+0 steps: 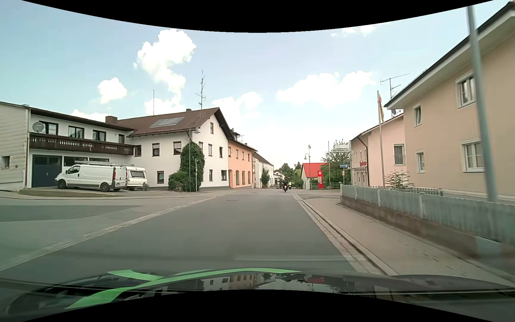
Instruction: Follow the waypoints while adhering to traffic rules and regulations
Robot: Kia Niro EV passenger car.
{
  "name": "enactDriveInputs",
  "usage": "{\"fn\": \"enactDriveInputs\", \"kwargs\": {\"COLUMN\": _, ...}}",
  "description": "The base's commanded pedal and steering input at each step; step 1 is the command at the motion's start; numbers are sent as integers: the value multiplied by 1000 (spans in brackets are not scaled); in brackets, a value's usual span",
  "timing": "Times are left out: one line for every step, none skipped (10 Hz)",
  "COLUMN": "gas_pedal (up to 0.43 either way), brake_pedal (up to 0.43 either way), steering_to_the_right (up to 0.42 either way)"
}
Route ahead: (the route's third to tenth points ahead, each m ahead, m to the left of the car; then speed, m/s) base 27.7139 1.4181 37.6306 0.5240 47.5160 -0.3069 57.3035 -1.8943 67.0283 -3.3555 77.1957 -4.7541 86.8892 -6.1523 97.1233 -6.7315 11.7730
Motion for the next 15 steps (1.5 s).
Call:
{"fn": "enactDriveInputs", "kwargs": {"gas_pedal": 59, "brake_pedal": 0, "steering_to_the_right": 1}}
{"fn": "enactDriveInputs", "kwargs": {"gas_pedal": 59, "brake_pedal": 0, "steering_to_the_right": 2}}
{"fn": "enactDriveInputs", "kwargs": {"gas_pedal": 67, "brake_pedal": 0, "steering_to_the_right": 2}}
{"fn": "enactDriveInputs", "kwargs": {"gas_pedal": 79, "brake_pedal": 0, "steering_to_the_right": 2}}
{"fn": "enactDriveInputs", "kwargs": {"gas_pedal": 110, "brake_pedal": 0, "steering_to_the_right": 2}}
{"fn": "enactDriveInputs", "kwargs": {"gas_pedal": 118, "brake_pedal": 0, "steering_to_the_right": 1}}
{"fn": "enactDriveInputs", "kwargs": {"gas_pedal": 130, "brake_pedal": 0, "steering_to_the_right": 2}}
{"fn": "enactDriveInputs", "kwargs": {"gas_pedal": 130, "brake_pedal": 0, "steering_to_the_right": 4}}
{"fn": "enactDriveInputs", "kwargs": {"gas_pedal": 130, "brake_pedal": 0, "steering_to_the_right": 4}}
{"fn": "enactDriveInputs", "kwargs": {"gas_pedal": 138, "brake_pedal": 0, "steering_to_the_right": 5}}
{"fn": "enactDriveInputs", "kwargs": {"gas_pedal": 138, "brake_pedal": 0, "steering_to_the_right": 6}}
{"fn": "enactDriveInputs", "kwargs": {"gas_pedal": 138, "brake_pedal": 0, "steering_to_the_right": 7}}
{"fn": "enactDriveInputs", "kwargs": {"gas_pedal": 130, "brake_pedal": 0, "steering_to_the_right": 8}}
{"fn": "enactDriveInputs", "kwargs": {"gas_pedal": 98, "brake_pedal": 0, "steering_to_the_right": 9}}
{"fn": "enactDriveInputs", "kwargs": {"gas_pedal": 87, "brake_pedal": 0, "steering_to_the_right": 9}}
